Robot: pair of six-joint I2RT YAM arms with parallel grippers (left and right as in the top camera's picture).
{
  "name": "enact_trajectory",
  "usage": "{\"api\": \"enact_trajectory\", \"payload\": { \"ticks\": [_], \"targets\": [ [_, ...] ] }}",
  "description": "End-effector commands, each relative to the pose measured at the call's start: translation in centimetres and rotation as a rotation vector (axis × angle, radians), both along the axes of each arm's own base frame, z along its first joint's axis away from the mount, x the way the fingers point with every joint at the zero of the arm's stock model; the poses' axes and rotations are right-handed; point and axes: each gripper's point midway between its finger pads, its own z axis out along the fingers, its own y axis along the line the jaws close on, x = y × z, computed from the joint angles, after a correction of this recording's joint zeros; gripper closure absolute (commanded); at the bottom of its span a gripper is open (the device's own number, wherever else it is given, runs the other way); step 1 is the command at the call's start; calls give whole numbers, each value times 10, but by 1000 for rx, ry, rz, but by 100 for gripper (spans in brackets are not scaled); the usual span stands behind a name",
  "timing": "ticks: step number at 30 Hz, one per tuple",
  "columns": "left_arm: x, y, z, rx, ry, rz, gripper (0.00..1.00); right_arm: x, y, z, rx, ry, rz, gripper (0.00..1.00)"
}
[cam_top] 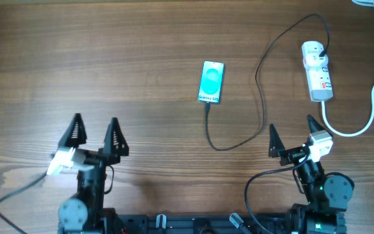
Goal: Plug charger to phone and switch on socket
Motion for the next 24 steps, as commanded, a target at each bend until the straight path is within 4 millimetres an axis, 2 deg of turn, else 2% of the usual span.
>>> {"api": "enact_trajectory", "payload": {
  "ticks": [1, 4, 24],
  "targets": [
    [12, 1, -52, 5, 207, 3, 0, 0, -2, 2, -9, -11, -11, 0],
    [14, 3, -102, 5, 410, 17, 0, 0, -2, 2, -9, -11, -11, 0],
    [14, 7, -102, 2, 411, 39, 0, 0, -2, 2, -9, -11, -11, 0]
  ]
}}
